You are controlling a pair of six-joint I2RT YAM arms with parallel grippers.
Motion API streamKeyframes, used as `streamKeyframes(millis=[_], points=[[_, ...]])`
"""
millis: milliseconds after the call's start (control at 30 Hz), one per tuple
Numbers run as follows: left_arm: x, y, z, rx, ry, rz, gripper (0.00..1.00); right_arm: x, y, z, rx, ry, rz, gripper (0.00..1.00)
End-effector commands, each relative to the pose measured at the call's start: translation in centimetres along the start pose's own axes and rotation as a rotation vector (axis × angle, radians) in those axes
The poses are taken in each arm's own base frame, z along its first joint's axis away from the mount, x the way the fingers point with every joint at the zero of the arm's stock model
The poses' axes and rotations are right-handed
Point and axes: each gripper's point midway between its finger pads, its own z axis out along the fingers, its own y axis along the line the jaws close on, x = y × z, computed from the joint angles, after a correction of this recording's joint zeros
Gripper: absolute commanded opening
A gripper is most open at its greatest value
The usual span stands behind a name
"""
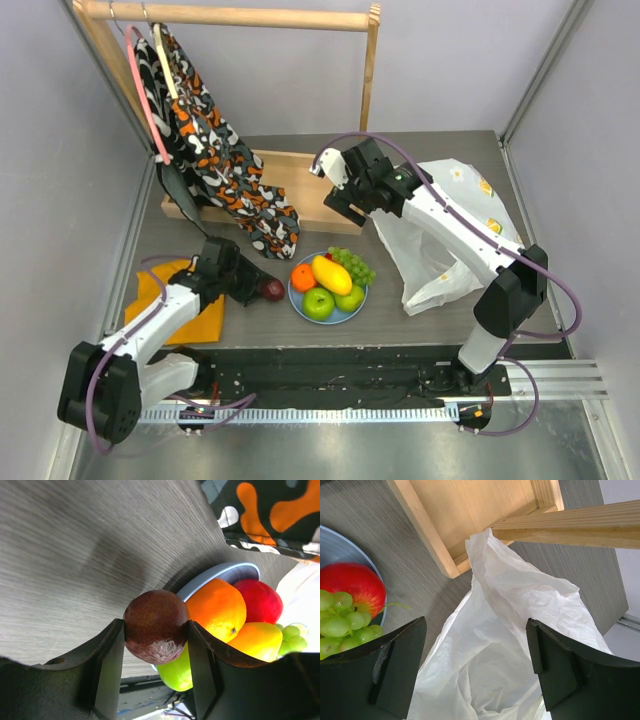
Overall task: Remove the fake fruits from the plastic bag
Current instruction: Place the fake fruit on the plate.
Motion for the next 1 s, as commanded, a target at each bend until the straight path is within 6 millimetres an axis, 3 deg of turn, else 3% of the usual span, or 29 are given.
streamKeyframes(millis=[0, 67, 200, 467, 567, 800, 933, 967], points=[[0.1, -2.0, -0.4, 0.016, 0.007, -0.079, 0.00, -0.9, -0.6, -0.1, 0.019, -0.039, 0.025, 0.88], [0.6, -1.7, 0.1, -0.010, 0.033, -0.116, 0.00, -0.8, -0.5, 0.0, 0.016, -0.037, 0.021, 0.88], [1.6, -3.0, 0.2, -0.006, 0.063, -0.119, 0.00, -0.9, -0.7, 0.0, 0.026, -0.039, 0.018, 0.88], [3.1, -1.7, 1.5, -0.103, 0.081, -0.131, 0.00, -1.2, -1.3, -0.3, 0.045, -0.046, 0.018, 0.88], [3.1, -2.1, 1.2, -0.128, 0.091, -0.151, 0.00, -1.1, -1.3, -0.3, 0.048, -0.045, 0.014, 0.88], [3.0, -4.0, -0.2, -0.018, 0.079, -0.066, 0.00, -1.0, -1.7, 0.0, 0.054, -0.038, 0.019, 0.88], [4.0, -4.1, 0.5, 0.064, 0.072, -0.004, 0.00, -1.0, -2.3, 0.3, 0.061, -0.036, 0.035, 0.89], [4.0, -4.9, 0.6, 0.101, 0.067, 0.009, 0.00, -1.0, -2.4, 0.5, 0.061, -0.030, 0.035, 0.89]])
